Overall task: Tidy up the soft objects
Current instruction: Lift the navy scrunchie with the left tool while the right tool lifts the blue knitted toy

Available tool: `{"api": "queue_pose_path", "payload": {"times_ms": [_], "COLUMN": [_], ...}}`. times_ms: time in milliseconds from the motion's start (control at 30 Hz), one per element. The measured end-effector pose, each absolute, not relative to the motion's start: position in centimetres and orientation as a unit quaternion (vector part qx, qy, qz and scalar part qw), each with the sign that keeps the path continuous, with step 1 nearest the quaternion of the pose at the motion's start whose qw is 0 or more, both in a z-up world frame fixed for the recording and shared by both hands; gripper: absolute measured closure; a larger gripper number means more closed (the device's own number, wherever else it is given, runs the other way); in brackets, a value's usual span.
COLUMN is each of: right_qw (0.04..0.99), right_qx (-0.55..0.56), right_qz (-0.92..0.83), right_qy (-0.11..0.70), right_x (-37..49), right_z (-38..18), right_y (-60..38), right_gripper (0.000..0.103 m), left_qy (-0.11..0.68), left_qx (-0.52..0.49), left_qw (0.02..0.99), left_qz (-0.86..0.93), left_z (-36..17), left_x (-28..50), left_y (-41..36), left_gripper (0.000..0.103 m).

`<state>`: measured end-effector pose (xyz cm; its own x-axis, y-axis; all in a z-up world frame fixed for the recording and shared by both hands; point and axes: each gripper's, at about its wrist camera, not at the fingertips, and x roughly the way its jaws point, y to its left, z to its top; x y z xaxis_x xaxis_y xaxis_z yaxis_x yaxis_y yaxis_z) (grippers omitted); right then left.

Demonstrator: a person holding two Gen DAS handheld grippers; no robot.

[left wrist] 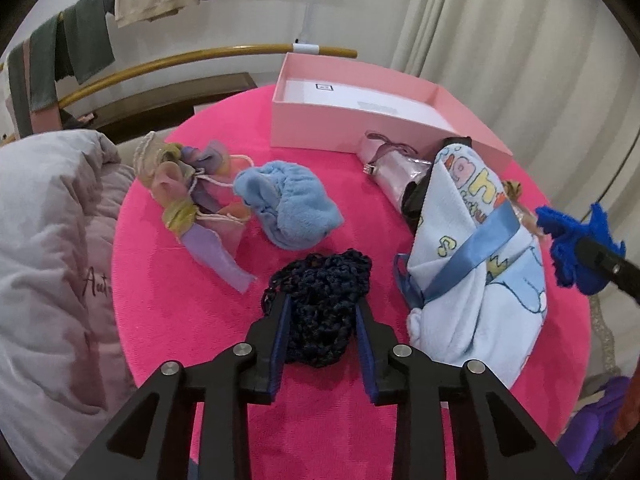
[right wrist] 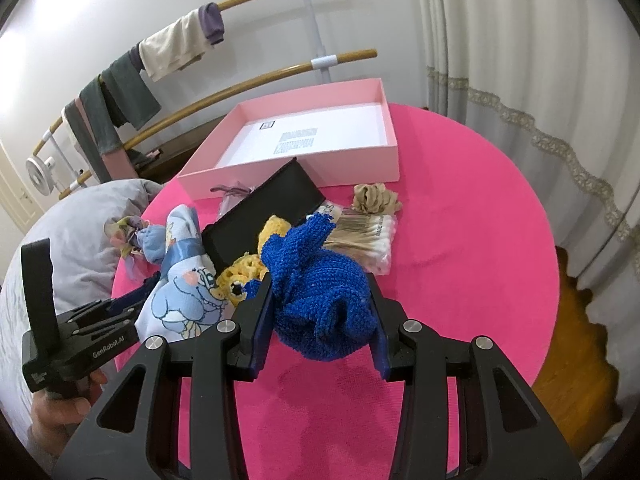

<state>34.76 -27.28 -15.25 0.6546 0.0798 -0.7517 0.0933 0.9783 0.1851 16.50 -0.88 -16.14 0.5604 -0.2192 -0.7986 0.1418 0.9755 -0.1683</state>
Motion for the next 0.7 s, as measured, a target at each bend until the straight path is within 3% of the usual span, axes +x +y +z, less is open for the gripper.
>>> {"api": "queue_pose_path", "payload": {"times_ms": [67,100,700], "right_qw": [0.903,0.904,0.916], "right_qx": [0.105,0.105,0.098], "right_qz": [-0.003,-0.003,0.005], "right_qy": [0.416,0.415,0.388], "right_x": [34.7,34.7,35.2], "right_z": [-15.3,-15.3,-12.8], "right_y": [-27.2,-27.2,-27.0], "right_gripper": [0.065,0.065,0.065], "left_qy": [0.464,0.466,0.403], "left_qx": [-0.064,-0.070,-0.050], "left_qw": [0.876,0.873,0.904], "left_qz": [-0.117,-0.124,-0.135], "left_z": [-16.1,-16.1,-9.8], "left_x": [16.5,16.5,15.2], "left_y": [-0.5,-0.1,-0.4], "left_gripper": [0.091,0.092,0.093]}}
